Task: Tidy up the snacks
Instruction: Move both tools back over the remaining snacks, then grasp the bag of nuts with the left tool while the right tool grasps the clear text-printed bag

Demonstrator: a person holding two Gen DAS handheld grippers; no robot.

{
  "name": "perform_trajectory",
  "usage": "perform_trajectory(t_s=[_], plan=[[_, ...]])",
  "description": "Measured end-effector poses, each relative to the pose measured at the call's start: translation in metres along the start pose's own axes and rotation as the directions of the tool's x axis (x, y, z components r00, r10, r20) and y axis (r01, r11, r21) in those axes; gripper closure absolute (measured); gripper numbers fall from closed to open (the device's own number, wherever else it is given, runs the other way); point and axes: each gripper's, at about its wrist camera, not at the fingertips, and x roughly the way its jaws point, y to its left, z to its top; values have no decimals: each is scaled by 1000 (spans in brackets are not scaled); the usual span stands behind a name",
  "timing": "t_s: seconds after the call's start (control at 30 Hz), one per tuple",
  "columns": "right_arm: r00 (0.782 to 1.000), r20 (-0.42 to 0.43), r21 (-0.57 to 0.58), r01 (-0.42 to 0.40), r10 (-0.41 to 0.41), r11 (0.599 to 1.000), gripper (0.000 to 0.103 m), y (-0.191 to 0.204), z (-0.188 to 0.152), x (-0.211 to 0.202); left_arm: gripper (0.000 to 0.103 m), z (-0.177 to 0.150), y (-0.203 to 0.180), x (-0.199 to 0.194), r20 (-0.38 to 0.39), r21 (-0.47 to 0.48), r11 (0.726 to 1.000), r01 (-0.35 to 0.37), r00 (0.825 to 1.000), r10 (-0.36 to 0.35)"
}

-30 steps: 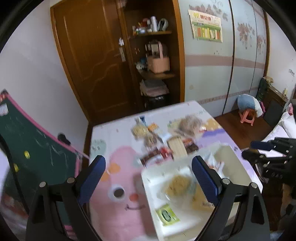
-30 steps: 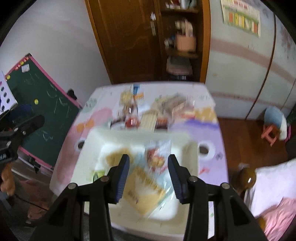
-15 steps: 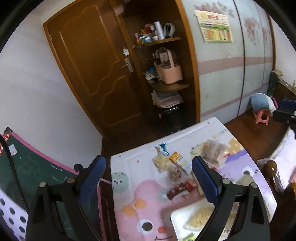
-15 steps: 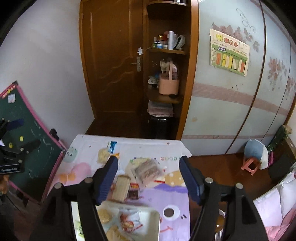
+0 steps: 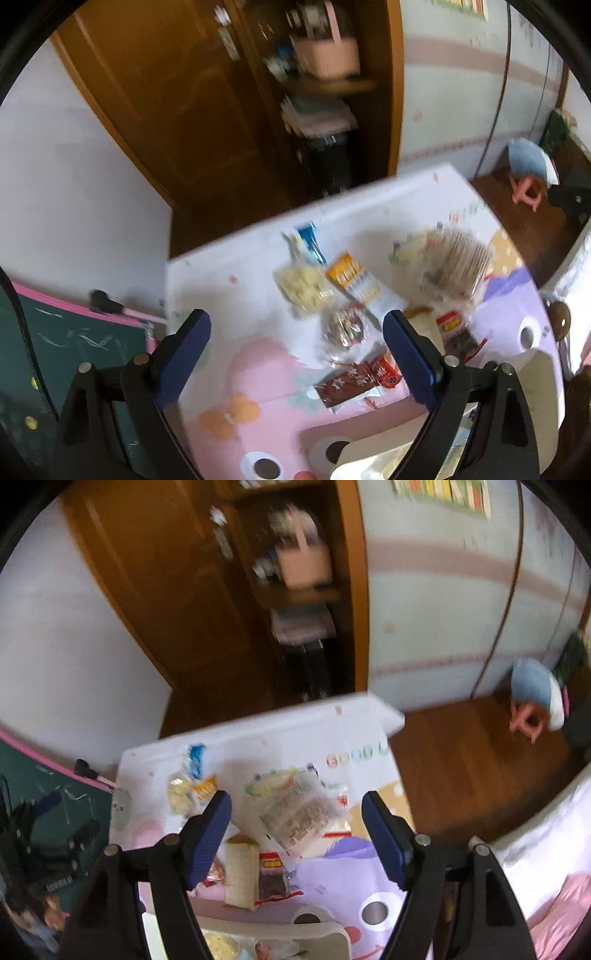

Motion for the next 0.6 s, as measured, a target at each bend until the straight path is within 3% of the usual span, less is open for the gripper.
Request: perform_trajectory(t_s=[0.1,0.23,0.37,0.6], plan=[[993,-104,83,-40,48,996,30,-12,-12,51,9,-10,-11,44,-65,10,1000,7,998,-6],[977,-183,195,-71,107,978,30,-19,-28,104,9,-23,-15,90,-140,-21,999,35,989,-38],[971,-222,228,-37,89,973,30,-16,-37,137,9,-32,-12,129,-202,-71,996,47,978,-61],[967,-251,289,40,35,957,30,-13,-39,174,9,-33,-5,167,-234,-164,983,81,965,-118]])
